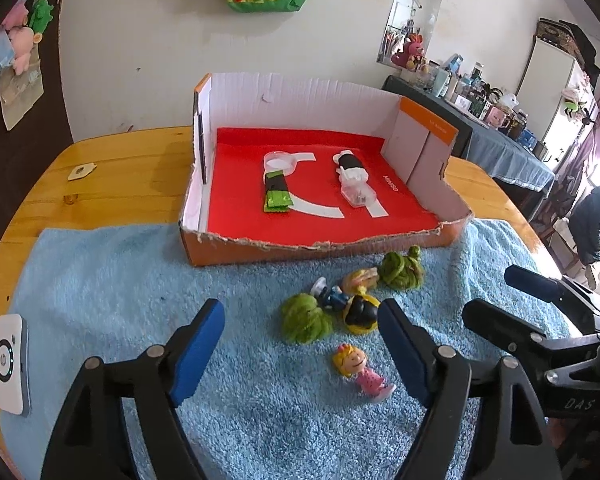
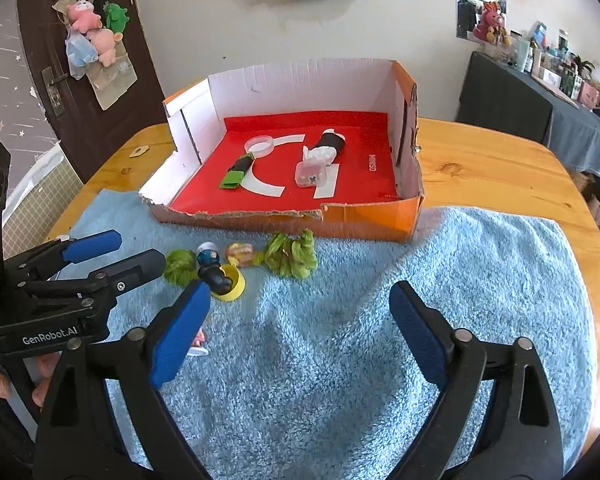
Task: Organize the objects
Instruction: 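Move both tools toward the green plush toys on the towel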
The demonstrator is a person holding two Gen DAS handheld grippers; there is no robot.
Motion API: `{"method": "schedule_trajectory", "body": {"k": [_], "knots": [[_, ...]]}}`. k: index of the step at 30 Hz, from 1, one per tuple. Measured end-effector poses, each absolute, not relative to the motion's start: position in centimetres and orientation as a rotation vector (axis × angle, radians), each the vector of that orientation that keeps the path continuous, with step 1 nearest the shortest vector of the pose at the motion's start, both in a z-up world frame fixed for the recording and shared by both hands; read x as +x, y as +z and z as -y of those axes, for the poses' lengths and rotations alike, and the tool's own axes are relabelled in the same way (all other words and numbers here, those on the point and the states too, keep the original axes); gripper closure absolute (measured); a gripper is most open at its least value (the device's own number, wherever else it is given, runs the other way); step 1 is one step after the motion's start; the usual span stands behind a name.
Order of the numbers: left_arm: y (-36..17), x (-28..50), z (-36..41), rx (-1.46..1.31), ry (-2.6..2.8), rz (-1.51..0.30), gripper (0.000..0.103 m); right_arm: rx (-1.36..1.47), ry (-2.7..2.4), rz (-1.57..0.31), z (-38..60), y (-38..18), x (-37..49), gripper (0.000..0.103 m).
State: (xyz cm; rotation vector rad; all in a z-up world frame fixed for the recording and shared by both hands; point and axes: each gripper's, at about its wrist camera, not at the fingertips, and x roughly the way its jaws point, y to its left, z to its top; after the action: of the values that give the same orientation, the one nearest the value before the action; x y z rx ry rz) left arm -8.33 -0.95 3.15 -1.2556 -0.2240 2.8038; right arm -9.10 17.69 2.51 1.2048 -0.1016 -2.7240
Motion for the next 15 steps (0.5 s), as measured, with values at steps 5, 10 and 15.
{"method": "schedule_trajectory", "body": {"k": [5, 10, 15], "knots": [[2.7, -7.8, 1.0, -1.267, 2.808, 0.225, 0.016, 1.211, -2.716, 0.107, -17.6, 2.0, -8.7, 0.011], [2.1, -7.5, 1.1, -1.290, 2.805, 0.230, 0.013, 1.228, -2.708, 0.106, -17.5, 1.3, -8.4, 0.009], [1.5, -7.4, 1.1, -1.314, 2.803, 0.224, 0.012, 1.247, -2.694, 0.116, -17.5, 0.6, -8.3, 0.004]]}}
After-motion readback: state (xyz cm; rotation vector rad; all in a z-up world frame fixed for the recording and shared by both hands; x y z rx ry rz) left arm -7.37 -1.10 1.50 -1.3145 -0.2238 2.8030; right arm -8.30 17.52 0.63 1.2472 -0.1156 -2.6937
